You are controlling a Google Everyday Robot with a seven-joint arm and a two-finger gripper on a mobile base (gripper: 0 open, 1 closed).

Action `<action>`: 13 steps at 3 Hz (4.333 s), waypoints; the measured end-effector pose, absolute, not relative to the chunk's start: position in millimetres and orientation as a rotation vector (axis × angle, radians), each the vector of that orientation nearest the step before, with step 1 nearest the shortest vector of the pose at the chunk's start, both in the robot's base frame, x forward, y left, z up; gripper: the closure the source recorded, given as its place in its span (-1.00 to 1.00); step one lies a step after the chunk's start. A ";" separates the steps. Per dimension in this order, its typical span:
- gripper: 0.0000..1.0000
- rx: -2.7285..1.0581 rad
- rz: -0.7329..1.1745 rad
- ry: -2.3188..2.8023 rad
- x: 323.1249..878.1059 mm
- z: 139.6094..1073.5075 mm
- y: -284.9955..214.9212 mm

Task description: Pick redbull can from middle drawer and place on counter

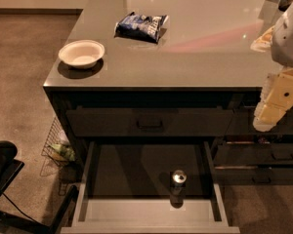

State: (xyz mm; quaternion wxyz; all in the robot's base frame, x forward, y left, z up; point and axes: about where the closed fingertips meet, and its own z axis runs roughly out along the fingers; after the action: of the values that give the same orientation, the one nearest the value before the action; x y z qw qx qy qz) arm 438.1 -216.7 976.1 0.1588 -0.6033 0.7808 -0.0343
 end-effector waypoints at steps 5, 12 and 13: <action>-1.00 -1.411 0.525 1.888 427.4 764.1 -186.7; -1.00 -1.120 0.742 1.475 462.4 571.6 -207.5; -1.00 -1.153 0.747 1.493 469.0 522.9 -200.6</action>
Offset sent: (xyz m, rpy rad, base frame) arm 0.0083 -0.0061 -0.0229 0.1320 -0.0215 -0.0120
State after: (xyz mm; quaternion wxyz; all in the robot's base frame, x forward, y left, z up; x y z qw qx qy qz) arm 469.0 -200.6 522.9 0.5280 -0.4826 0.6249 0.3128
